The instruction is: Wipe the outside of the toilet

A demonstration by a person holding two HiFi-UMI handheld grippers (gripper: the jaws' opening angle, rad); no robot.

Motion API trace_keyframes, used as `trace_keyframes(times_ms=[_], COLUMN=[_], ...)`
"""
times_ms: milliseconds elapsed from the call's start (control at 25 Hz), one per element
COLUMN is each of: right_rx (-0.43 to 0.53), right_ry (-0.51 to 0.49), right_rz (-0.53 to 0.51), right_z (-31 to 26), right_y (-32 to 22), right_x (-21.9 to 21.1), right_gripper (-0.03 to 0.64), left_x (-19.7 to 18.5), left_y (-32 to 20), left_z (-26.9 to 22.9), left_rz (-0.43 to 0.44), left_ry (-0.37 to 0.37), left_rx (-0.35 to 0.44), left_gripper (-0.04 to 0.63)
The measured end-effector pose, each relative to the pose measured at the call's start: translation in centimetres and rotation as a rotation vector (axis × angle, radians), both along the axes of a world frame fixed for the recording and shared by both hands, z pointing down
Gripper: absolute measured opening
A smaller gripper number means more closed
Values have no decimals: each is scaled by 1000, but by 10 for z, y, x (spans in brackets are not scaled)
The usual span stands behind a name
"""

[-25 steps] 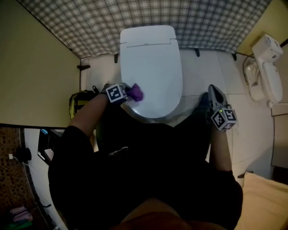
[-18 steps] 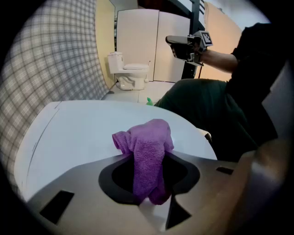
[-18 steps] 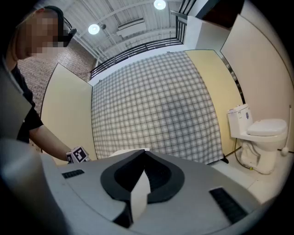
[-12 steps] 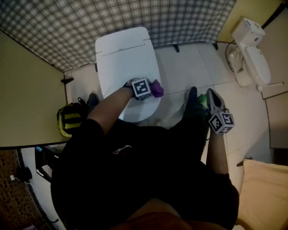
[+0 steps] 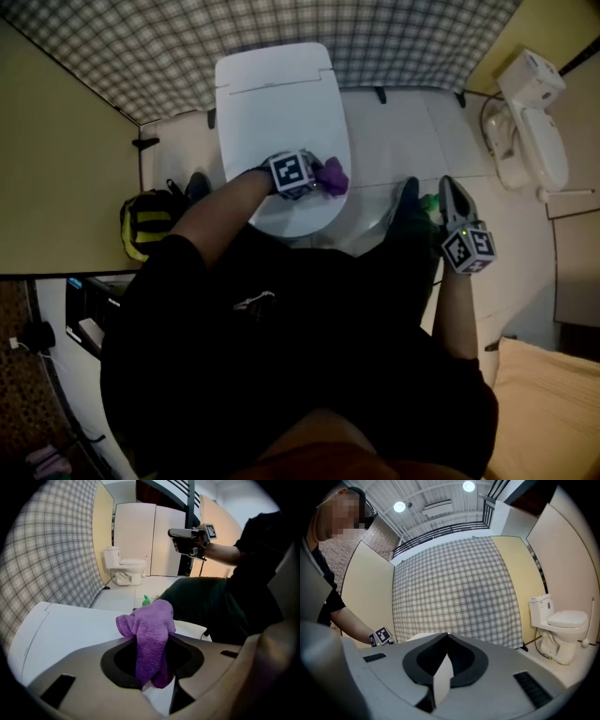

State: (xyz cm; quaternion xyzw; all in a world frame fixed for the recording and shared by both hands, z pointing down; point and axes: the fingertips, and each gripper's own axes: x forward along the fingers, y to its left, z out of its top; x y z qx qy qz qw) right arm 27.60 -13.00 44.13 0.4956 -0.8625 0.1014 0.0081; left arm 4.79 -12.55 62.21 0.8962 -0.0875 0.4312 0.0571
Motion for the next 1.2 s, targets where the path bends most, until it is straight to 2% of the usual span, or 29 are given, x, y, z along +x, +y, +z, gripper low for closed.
trace_keyframes(times_ms=[120, 280, 400, 480, 600, 800, 960, 1200], right_rx=[17, 38, 63, 72, 72, 80, 57, 47], right_ry=[-3, -8, -4, 0, 5, -3, -19, -22], right_rz=[-56, -143, -210, -241, -261, -285, -290, -258], right_z=[-4, -6, -12, -15, -19, -25, -17, -10], right_y=[-4, -6, -3, -2, -4, -8, -8, -6], right_x=[-37, -94, -130, -148, -163, -182, -188, -167], right_gripper=[3, 3, 3, 3, 3, 3, 3, 3], left_x=[-65, -151, -194, -207, -211, -212, -203, -141], left_y=[35, 84, 111, 125, 128, 140, 136, 125], left_z=[2, 19, 34, 42, 44, 44, 49, 40], left_rz=[33, 29, 7, -14, -53, -18, -37, -22], left_ry=[-80, -192, -248, -260, -251, -257, -261, -166], left_rx=[34, 29, 14, 8, 20, 15, 12, 20], left_gripper=[132, 132, 132, 132, 132, 132, 130, 131])
